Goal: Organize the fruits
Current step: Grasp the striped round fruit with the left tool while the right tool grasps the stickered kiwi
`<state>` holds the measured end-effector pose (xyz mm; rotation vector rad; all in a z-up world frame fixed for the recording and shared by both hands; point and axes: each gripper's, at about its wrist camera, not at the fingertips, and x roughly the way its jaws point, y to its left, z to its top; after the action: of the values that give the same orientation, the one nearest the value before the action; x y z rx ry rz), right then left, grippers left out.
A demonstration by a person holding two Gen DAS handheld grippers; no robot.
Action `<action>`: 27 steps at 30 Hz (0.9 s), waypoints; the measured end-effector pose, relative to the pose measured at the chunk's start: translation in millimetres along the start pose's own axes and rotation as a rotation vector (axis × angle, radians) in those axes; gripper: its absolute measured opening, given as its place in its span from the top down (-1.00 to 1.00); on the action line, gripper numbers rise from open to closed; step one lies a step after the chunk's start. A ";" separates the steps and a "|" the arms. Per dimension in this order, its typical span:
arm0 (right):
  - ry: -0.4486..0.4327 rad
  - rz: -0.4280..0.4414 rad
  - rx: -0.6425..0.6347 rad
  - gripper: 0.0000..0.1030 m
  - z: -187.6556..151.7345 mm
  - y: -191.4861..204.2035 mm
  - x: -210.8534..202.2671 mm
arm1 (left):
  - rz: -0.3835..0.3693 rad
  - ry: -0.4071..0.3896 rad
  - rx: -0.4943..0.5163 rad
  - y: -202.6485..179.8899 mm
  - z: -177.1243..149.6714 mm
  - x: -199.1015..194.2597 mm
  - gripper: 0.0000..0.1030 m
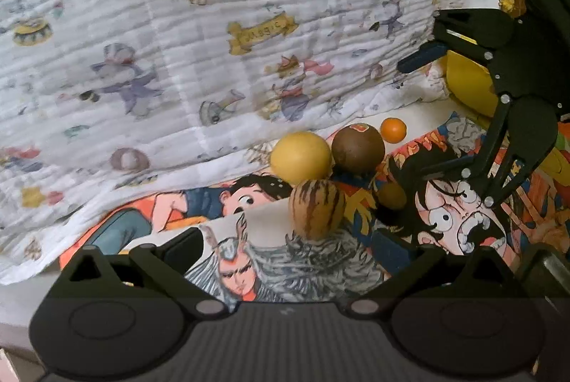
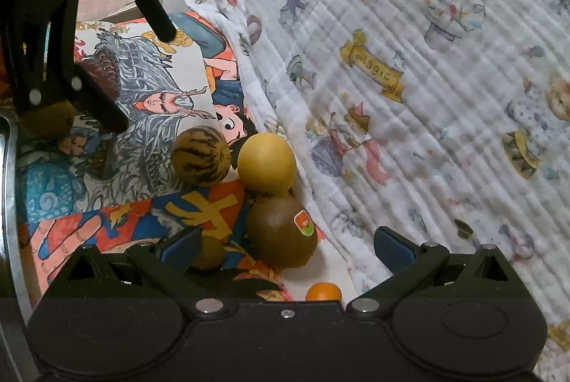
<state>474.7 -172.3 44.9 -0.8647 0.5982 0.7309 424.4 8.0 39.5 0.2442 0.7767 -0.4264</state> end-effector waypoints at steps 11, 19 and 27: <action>0.027 0.014 -0.038 -0.83 3.5 -5.2 29.2 | -0.045 -0.018 0.039 -7.2 2.6 28.1 -0.99; 0.056 0.021 -0.014 -0.73 -2.6 -11.3 47.6 | -0.045 -0.020 0.082 -13.1 0.9 44.6 -0.96; 0.082 0.061 0.057 -0.60 -2.8 -18.0 63.7 | -0.069 -0.016 0.042 -11.6 3.0 56.6 -0.73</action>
<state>527.0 -162.1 5.6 -0.8294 0.7183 0.7323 456.9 -19.2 0.1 0.2532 0.7626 -0.5096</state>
